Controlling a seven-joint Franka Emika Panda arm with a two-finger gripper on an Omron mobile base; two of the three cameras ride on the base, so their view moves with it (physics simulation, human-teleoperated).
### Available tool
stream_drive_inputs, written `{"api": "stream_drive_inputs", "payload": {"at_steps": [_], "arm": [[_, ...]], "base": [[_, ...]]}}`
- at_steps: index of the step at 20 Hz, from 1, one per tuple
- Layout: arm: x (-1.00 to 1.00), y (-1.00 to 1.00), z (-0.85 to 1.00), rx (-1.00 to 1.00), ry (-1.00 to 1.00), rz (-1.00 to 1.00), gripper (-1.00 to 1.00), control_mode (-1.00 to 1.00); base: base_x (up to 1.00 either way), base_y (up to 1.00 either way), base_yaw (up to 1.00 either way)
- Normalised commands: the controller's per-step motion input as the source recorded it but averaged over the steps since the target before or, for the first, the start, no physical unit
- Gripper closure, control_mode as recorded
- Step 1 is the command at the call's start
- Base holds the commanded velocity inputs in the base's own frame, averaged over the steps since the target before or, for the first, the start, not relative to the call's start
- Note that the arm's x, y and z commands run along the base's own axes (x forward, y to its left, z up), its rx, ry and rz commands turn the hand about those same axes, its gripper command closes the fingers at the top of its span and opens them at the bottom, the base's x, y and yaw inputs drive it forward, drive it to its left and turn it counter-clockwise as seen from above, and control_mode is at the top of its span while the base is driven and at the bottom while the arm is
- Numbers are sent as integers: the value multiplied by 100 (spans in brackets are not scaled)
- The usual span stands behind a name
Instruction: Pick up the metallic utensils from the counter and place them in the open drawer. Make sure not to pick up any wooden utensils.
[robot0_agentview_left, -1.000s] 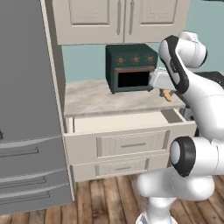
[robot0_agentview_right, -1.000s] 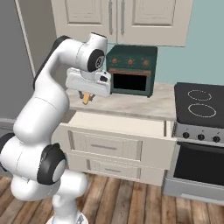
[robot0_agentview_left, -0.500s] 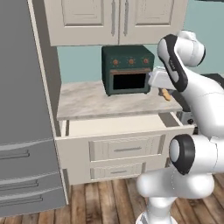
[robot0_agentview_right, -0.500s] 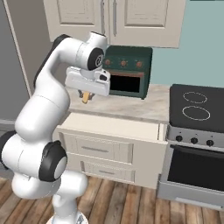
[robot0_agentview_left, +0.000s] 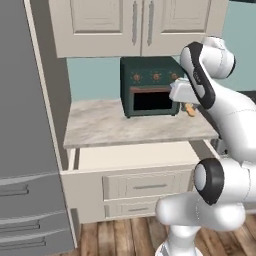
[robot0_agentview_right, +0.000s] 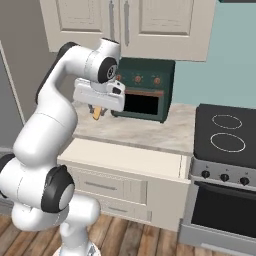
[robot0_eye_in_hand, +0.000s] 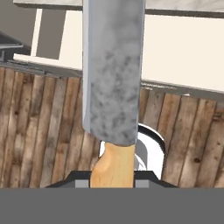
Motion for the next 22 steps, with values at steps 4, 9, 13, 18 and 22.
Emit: {"api": "stream_drive_inputs", "payload": {"at_steps": [4,9,13,18,22], "arm": [[0,0,0,0,0,0,100,100],[0,0,0,0,0,0,100,100],[0,0,0,0,0,0,100,100],[0,0,0,0,0,0,100,100],[0,0,0,0,0,0,100,100]], "base": [[23,-79,25],[-3,-29,12],[-6,0,0],[0,0,0],[0,0,0]]}}
